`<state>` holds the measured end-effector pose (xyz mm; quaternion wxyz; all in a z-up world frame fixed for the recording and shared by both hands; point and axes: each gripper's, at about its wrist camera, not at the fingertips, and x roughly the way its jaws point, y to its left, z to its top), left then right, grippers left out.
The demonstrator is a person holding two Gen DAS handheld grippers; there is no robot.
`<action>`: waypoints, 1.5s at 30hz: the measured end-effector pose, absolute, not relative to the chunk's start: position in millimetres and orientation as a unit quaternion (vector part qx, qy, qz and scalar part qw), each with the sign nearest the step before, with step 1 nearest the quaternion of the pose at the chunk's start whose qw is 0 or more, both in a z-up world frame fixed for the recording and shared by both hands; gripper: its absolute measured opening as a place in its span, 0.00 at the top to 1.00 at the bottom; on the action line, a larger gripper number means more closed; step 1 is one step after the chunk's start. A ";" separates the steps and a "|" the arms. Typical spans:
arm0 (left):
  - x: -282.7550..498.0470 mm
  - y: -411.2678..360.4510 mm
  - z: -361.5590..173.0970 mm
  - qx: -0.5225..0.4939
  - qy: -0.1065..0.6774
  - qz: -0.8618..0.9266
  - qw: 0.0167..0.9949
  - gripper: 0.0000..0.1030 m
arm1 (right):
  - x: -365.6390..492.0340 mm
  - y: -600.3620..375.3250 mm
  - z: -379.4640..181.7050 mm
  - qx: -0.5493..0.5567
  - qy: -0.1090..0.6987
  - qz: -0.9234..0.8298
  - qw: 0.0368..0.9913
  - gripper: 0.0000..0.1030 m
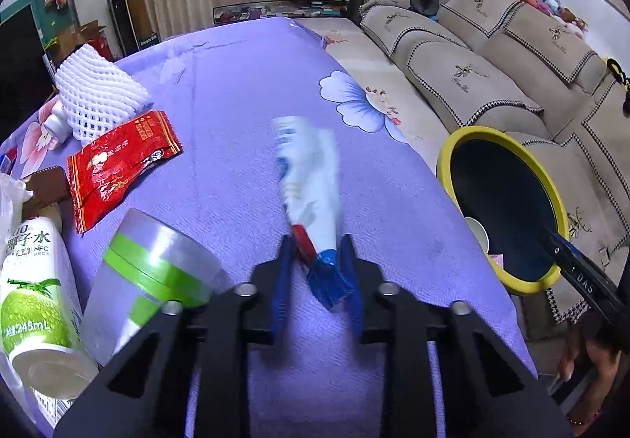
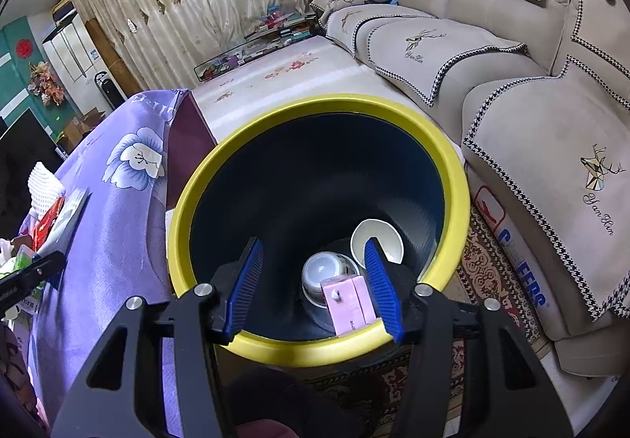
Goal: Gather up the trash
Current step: 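Carry the white tube over the bin and open the left gripper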
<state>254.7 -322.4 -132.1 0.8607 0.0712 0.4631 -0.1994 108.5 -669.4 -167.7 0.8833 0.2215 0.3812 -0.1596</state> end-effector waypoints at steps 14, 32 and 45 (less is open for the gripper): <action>205.4 -336.1 -97.2 0.074 0.429 -0.273 0.858 0.83 | 92.1 -667.8 -153.6 0.229 0.363 -0.159 0.889 0.50; 187.9 -489.0 -104.6 0.140 0.456 -0.380 0.793 0.83 | 19.4 -705.2 -126.5 0.251 0.314 -0.214 0.890 0.50; 228.6 -548.8 -157.4 0.179 0.493 -0.357 0.773 0.80 | 6.8 -713.0 -130.0 0.263 0.314 -0.226 0.884 0.50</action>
